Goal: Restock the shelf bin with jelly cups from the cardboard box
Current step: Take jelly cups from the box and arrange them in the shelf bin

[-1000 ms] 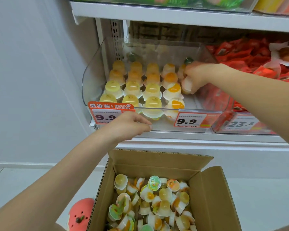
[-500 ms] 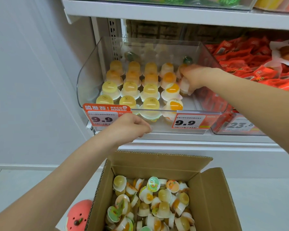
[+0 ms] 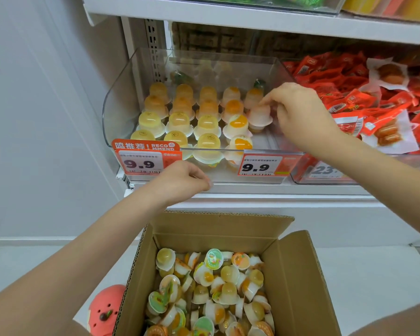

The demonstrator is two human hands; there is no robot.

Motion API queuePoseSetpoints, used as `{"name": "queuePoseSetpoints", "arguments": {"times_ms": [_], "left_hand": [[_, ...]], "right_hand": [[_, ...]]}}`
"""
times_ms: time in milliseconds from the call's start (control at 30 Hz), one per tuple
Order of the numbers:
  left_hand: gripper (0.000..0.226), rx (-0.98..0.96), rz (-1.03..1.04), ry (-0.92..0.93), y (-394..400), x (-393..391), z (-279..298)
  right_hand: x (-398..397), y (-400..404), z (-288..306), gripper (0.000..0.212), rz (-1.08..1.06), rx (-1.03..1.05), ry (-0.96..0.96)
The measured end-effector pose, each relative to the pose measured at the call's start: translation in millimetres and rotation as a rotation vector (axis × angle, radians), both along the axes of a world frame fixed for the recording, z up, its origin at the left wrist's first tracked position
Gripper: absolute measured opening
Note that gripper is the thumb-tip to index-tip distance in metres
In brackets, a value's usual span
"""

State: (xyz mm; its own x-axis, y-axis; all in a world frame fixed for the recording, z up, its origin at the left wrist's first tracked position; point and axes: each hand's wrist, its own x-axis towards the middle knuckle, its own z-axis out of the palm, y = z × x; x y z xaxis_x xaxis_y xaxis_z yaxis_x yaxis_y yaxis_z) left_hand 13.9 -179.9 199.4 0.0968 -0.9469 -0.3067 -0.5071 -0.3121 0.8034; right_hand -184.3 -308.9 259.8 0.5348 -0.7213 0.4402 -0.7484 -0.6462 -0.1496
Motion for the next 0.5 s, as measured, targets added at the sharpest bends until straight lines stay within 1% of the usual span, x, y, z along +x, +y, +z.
{"name": "queuePoseSetpoints", "arguments": {"times_ms": [67,100,167,233,267,367,400,433,500], "left_hand": [[0.011,0.013,-0.034,-0.042,2.0,-8.0,-10.5],[0.013,0.029,-0.052,-0.065,3.0,-12.6,-17.6],[0.014,0.056,-0.085,-0.130,5.7,-20.6,-36.9],[0.016,0.079,-0.146,-0.234,13.0,-25.6,-62.3],[0.017,0.102,-0.196,-0.310,18.5,-26.8,-76.7],[0.023,0.232,-0.394,-0.581,40.0,-27.3,-123.9],[0.024,0.279,-0.451,-0.625,47.1,-27.6,-140.4],[0.025,0.318,-0.487,-0.632,53.0,-27.9,-158.3],[0.030,0.369,-0.505,-0.603,62.9,-29.1,-194.4]], "right_hand": [[-15.2,36.0,-15.6,0.042,0.087,-0.044,-0.135],[-22.2,52.2,-27.1,0.039,0.129,-0.072,-0.160],[-34.4,80.4,-56.3,0.031,0.238,-0.089,-0.121],[-42.3,103.4,-92.1,0.027,0.342,-0.022,0.001],[-44.3,113.0,-111.6,0.026,0.364,0.047,0.103],[-46.5,132.5,-173.7,0.024,0.338,0.361,0.470],[-48.0,135.5,-196.5,0.024,0.306,0.466,0.541],[-49.0,137.5,-217.2,0.026,0.259,0.571,0.601],[-48.5,139.6,-252.3,0.031,0.182,0.739,0.693]]}}
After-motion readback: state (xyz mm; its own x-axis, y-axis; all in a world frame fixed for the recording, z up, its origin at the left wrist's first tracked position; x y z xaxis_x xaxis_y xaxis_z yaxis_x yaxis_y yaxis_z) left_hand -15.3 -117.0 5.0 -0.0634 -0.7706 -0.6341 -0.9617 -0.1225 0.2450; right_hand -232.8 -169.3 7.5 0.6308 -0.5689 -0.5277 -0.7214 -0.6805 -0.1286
